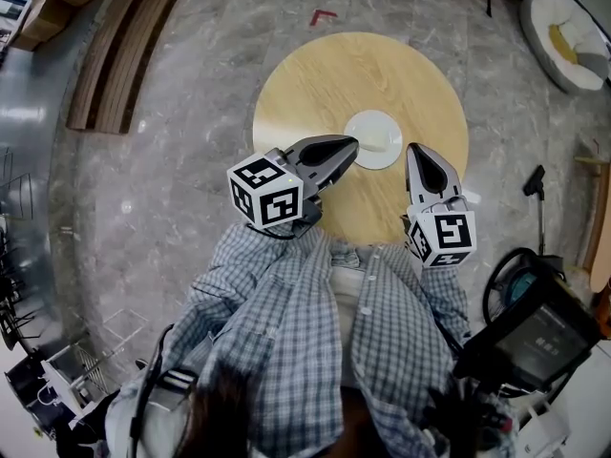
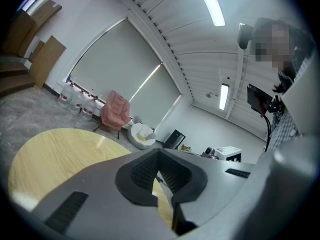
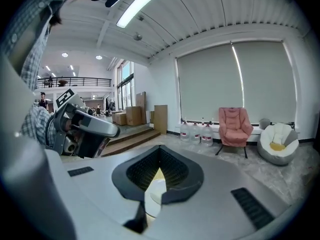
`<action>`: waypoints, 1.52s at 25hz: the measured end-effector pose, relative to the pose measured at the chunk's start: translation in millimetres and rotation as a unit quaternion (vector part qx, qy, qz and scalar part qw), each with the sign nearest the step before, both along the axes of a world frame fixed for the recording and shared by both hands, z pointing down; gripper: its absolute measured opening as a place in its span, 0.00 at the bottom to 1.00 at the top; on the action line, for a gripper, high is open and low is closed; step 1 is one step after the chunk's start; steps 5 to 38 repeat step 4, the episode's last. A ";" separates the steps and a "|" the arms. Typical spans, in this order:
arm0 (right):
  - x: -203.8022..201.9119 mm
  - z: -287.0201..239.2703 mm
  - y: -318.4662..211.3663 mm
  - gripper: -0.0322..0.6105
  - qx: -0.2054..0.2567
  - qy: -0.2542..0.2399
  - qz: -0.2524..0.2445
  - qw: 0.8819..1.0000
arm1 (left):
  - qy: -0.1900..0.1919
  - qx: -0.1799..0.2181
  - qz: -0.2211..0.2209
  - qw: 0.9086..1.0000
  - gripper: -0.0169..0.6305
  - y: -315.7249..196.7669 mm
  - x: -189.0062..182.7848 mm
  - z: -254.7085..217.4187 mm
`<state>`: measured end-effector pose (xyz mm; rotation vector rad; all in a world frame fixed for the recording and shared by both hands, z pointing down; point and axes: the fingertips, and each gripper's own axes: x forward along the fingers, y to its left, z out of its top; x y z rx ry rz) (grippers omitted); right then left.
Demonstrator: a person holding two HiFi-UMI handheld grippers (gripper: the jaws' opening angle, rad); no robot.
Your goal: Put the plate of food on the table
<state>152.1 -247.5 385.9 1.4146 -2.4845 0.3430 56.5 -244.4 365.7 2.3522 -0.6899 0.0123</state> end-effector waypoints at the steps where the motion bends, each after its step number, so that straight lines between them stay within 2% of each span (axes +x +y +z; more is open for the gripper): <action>1: -0.6 -0.5 0.5 0.06 0.000 0.002 -0.002 1.000 | 0.002 -0.002 -0.002 1.000 0.04 -0.3 -1.1 -0.3; 38: -2.2 -1.5 0.4 0.06 0.000 0.006 -0.006 1.000 | 0.004 -0.007 -0.006 1.000 0.04 -2.4 -3.9 0.4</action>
